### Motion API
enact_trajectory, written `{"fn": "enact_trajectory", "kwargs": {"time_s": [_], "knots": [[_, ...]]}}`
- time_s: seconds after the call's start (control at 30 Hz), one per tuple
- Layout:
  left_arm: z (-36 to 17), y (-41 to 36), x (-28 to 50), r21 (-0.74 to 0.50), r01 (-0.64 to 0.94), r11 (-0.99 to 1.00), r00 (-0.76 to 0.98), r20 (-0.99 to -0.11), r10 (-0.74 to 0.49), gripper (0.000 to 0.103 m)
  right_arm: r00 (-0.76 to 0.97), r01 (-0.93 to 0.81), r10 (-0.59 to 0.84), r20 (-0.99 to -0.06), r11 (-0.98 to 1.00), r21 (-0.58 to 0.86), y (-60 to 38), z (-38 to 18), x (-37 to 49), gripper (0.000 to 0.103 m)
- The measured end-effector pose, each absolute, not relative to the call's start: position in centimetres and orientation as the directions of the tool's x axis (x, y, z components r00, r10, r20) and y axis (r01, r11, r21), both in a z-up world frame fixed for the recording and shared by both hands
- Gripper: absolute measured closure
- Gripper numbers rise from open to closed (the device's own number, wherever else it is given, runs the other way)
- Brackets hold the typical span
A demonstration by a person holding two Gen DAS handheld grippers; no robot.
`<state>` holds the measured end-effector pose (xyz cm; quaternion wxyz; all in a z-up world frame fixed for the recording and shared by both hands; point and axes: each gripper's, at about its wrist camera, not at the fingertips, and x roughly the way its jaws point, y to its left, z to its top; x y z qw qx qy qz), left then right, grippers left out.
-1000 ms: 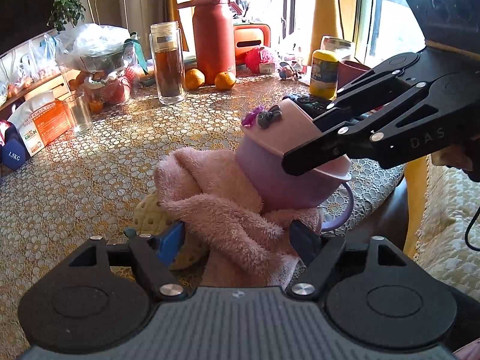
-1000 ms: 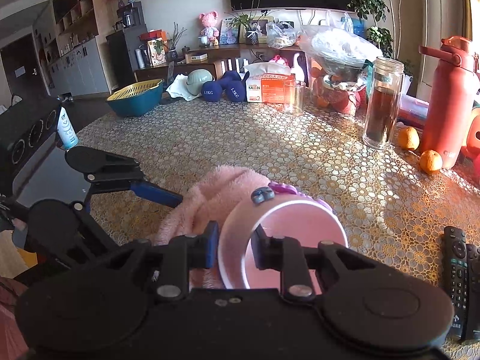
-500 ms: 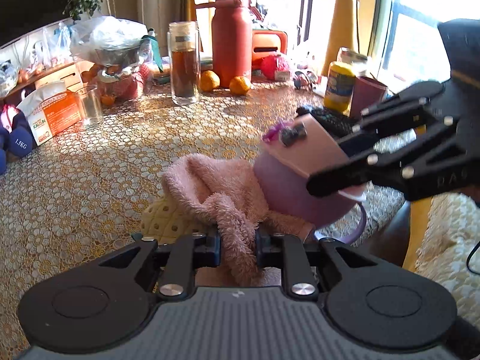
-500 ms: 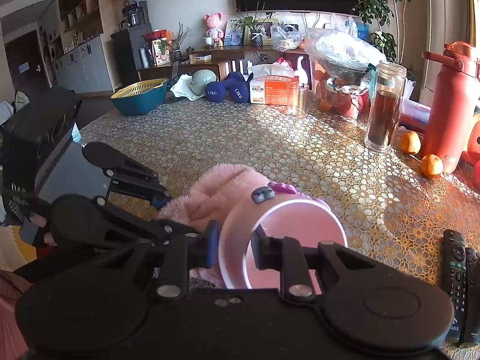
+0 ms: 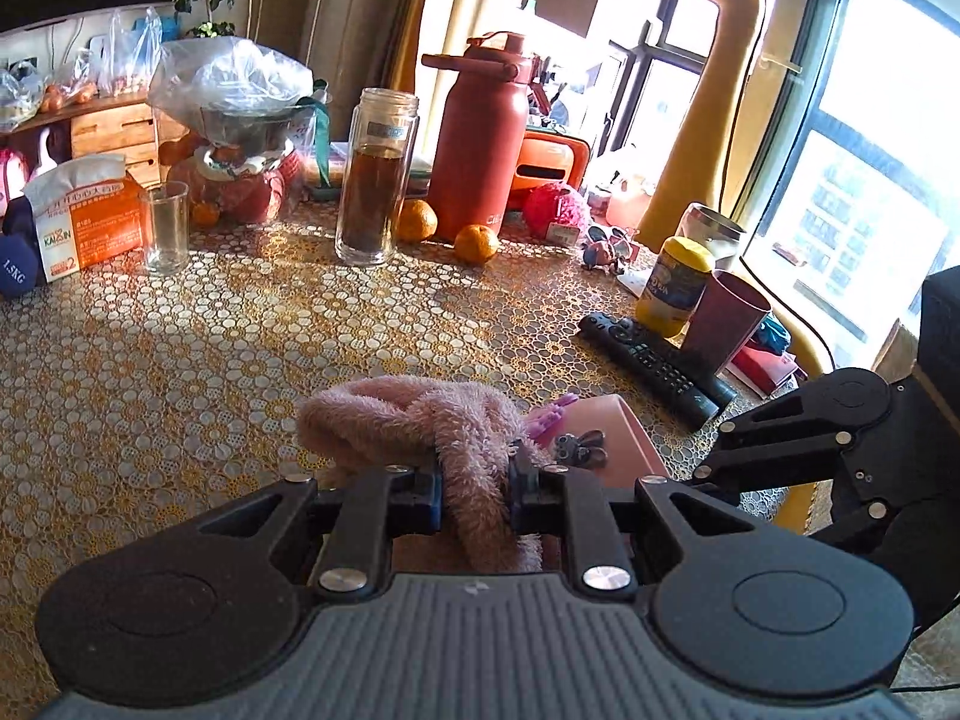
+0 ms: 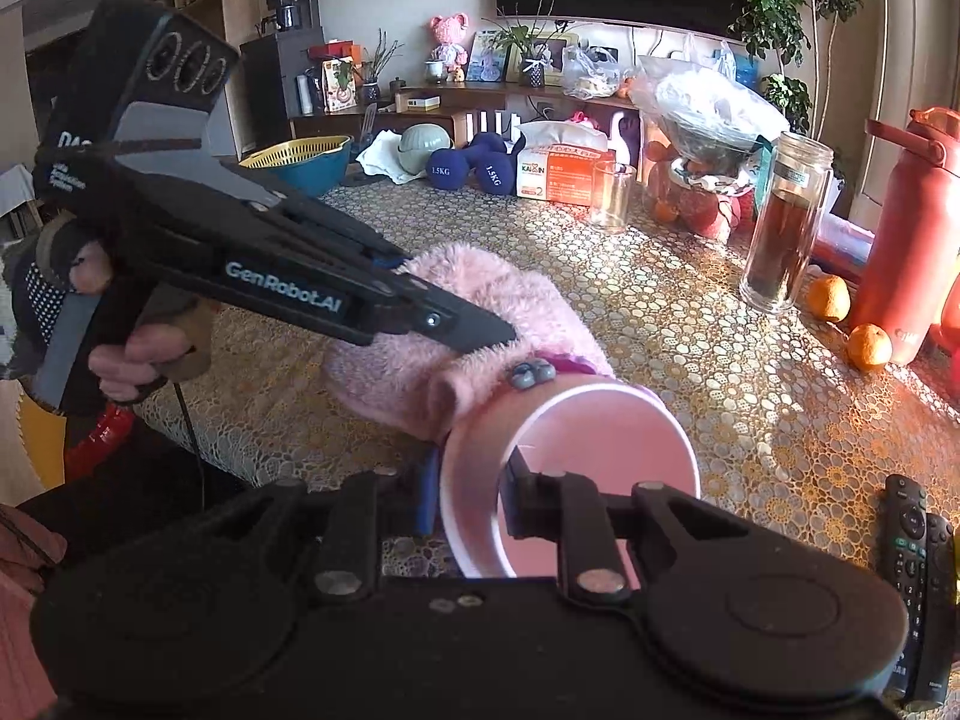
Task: Organize objects
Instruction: 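Wipe the towel around the mug near its rim with the left tool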
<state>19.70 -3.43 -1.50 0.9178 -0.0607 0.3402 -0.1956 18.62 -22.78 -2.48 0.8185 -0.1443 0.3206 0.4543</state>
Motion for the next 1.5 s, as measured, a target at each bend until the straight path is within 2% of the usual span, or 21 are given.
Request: {"fn": "enact_trajectory", "kwargs": {"time_s": [0.43, 0.67, 1.03, 1.27, 1.5], "knots": [[-6.5, -3.3, 20.2, -0.195, 0.308, 0.931, 0.626, -0.696, -0.353, 0.085, 0.372, -0.838, 0.657, -0.656, 0.542, 0.068, -23.0, -2.9, 18.8, 0.085], [-5.7, -2.4, 17.6, -0.21, 0.3, 0.93, 0.635, -0.684, -0.359, 0.085, 0.376, -0.837, 0.655, -0.655, 0.544, 0.064, -23.1, -2.9, 18.8, 0.084], [-1.4, -2.8, 15.6, -0.271, 0.349, 0.897, 0.678, -0.588, -0.442, 0.085, 0.376, -0.843, 0.646, -0.664, 0.537, 0.045, -22.9, -2.9, 18.6, 0.085], [-2.1, -3.6, 17.7, -0.285, 0.34, 0.896, 0.675, -0.59, -0.443, 0.085, 0.376, -0.84, 0.649, -0.661, 0.539, 0.052, -23.0, -2.9, 18.7, 0.085], [-4.0, -2.9, 19.6, -0.287, 0.294, 0.912, 0.656, -0.634, -0.41, 0.085, 0.366, -0.846, 0.654, -0.662, 0.53, 0.056, -23.1, -2.9, 18.8, 0.085]]}}
